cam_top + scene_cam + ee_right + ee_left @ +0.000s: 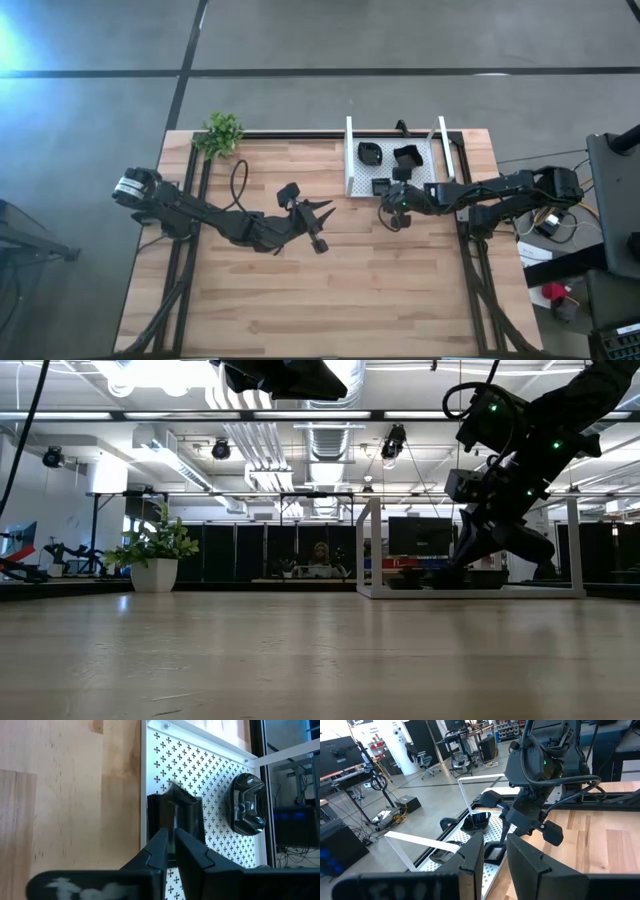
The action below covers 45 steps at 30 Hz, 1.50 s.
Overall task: Pick & Place Mini shaped plates
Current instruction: Stack the square plate on top of the other square plates on the shelf, then return to Home Position
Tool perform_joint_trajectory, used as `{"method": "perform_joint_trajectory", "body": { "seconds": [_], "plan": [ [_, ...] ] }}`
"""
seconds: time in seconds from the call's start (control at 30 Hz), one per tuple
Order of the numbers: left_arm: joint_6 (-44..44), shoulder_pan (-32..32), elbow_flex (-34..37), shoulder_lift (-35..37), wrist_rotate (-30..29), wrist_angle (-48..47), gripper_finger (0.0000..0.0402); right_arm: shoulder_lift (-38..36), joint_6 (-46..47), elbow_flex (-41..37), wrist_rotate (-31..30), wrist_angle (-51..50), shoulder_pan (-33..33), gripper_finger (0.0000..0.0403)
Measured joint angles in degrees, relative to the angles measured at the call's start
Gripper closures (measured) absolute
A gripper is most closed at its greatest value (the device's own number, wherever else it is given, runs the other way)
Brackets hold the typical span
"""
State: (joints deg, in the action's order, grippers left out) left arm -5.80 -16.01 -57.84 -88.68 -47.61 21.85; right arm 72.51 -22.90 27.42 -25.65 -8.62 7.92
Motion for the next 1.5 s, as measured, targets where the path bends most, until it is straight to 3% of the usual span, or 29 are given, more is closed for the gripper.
{"method": "perform_joint_trajectory", "body": {
  "seconds": [0.27,0.4,0.63,0.77,0.9,1.07,1.27,1.5],
  "plan": [
    [0.0,0.0,0.0,0.0,0.0,0.0,0.0321,0.0,0.0,0.0,-0.4,0.2,0.0,0.0332],
    [0.0,0.0,0.0,0.0,0.0,0.0,0.0321,0.0,0.5,0.0,-4.0,0.3,-0.1,0.0329],
    [-1.4,-0.1,0.0,1.3,0.4,-2.5,0.0323,0.0,7.6,4.2,-2.5,-2.8,-1.5,0.0381],
    [-1.5,-0.5,0.0,3.6,0.7,-6.1,0.0350,0.0,11.5,9.0,-0.8,-7.7,-4.8,0.0393],
    [-1.3,-0.9,0.0,7.0,5.4,-10.0,0.0394,-0.1,15.1,14.4,-0.7,-13.5,-9.5,0.0394],
    [-2.2,-1.7,0.0,11.4,10.6,-13.8,0.0401,-1.2,17.1,20.1,3.8,-17.2,-15.6,0.0394],
    [-4.9,-4.1,0.0,16.5,12.2,-19.3,0.0401,-7.7,19.1,23.2,11.6,-17.8,-20.6,0.0394],
    [-7.2,-7.5,2.5,23.4,12.3,-21.3,0.0401,-18.9,23.2,22.4,12.3,-16.6,-24.9,0.0394]
  ]
}}
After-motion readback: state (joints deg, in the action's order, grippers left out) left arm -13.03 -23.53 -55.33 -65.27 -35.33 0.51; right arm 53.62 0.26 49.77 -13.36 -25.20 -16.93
